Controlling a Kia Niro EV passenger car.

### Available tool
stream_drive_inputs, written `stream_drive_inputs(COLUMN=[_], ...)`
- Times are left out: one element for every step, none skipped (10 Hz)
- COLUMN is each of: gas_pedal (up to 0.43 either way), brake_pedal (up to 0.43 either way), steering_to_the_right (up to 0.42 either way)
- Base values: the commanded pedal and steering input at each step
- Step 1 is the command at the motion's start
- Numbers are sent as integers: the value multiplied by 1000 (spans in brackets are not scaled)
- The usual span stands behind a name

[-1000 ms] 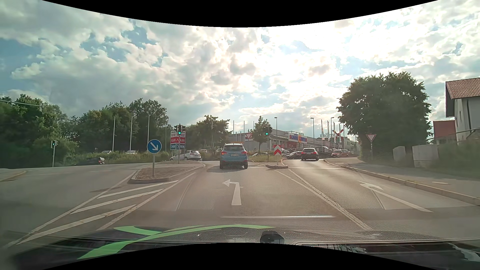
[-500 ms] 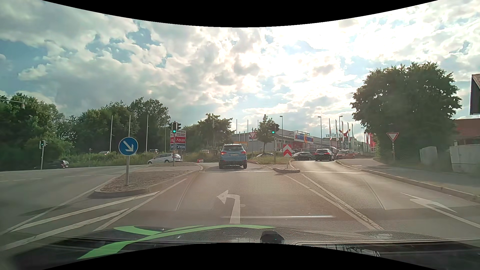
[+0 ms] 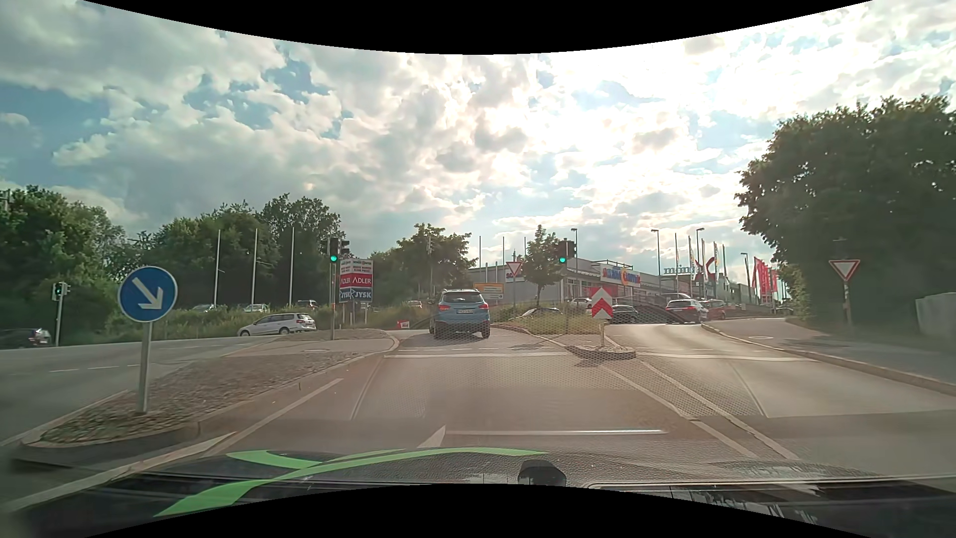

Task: Follow the waypoints while adhering to traffic rules and regulations

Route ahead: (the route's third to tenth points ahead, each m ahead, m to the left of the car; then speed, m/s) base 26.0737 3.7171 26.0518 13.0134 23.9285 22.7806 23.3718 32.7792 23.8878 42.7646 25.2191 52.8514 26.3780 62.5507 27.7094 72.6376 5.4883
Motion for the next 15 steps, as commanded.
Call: stream_drive_inputs(gas_pedal=[260,260,260,220,220,209,209,209,209,209,209,209,209,209,197], brake_pedal=[0,0,0,0,0,0,0,0,0,0,0,0,0,0,0], steering_to_the_right=[-41,-40,-40,-40,-39,-39,-38,-38,-35,-33,-34,-38,-41,-47,-53])
